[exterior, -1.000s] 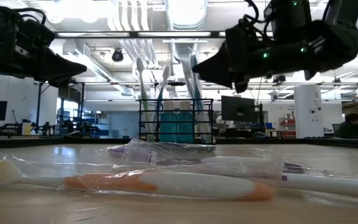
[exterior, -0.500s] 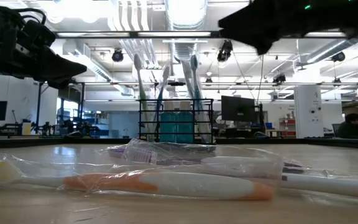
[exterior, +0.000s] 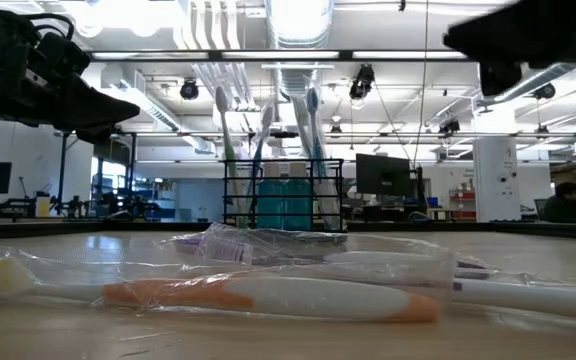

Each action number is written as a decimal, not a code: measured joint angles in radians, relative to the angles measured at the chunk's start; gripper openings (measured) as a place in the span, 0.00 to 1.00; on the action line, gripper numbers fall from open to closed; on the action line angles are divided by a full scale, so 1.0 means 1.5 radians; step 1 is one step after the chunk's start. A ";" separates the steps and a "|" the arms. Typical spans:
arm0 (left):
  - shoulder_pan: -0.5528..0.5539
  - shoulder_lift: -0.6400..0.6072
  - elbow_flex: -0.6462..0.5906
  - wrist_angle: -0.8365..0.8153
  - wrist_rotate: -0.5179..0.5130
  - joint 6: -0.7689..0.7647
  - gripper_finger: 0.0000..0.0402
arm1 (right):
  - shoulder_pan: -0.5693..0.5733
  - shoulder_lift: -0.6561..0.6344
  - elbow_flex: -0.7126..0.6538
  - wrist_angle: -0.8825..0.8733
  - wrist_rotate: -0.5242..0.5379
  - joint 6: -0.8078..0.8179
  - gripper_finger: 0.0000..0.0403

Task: Pick & Place toothbrushing station
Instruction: Put the violet toothbrush into the wire organizer

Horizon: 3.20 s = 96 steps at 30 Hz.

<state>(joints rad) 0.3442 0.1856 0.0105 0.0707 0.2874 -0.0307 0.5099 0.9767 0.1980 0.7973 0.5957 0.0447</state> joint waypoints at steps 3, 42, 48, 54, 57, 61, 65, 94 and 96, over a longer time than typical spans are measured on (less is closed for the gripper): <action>0.000 0.000 0.000 0.000 0.000 0.000 0.06 | 0.014 -0.009 -0.037 -0.001 0.005 0.052 0.08; 0.000 0.000 0.000 0.008 0.000 0.018 0.06 | 0.032 -0.627 -0.126 -0.489 0.099 0.059 0.02; 0.000 0.000 0.000 0.007 0.000 0.018 0.06 | 0.032 -0.581 -0.126 -0.488 0.096 0.129 0.02; 0.000 0.000 0.000 0.007 0.000 0.022 0.06 | 0.032 -0.454 -0.120 -0.423 0.092 0.195 0.02; 0.000 0.000 0.000 0.007 0.000 0.022 0.06 | 0.032 -0.358 -0.077 -0.387 0.093 0.208 0.02; 0.000 0.000 0.000 0.007 0.000 0.022 0.06 | 0.032 -0.198 0.022 -0.389 0.094 0.211 0.02; 0.000 0.000 0.000 0.007 0.000 0.022 0.06 | 0.032 -0.042 0.146 -0.429 0.092 0.208 0.02; 0.000 0.000 0.000 -0.007 0.000 -0.002 0.06 | -0.045 0.755 0.965 -1.016 -0.259 0.563 0.34; 0.000 0.000 0.000 -0.008 0.000 -0.002 0.06 | -0.052 0.783 0.988 -1.019 -0.284 0.554 0.41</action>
<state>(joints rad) 0.3440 0.1860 0.0109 0.0581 0.2879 -0.0341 0.4317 2.1507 1.6802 -0.7307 0.1704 0.8750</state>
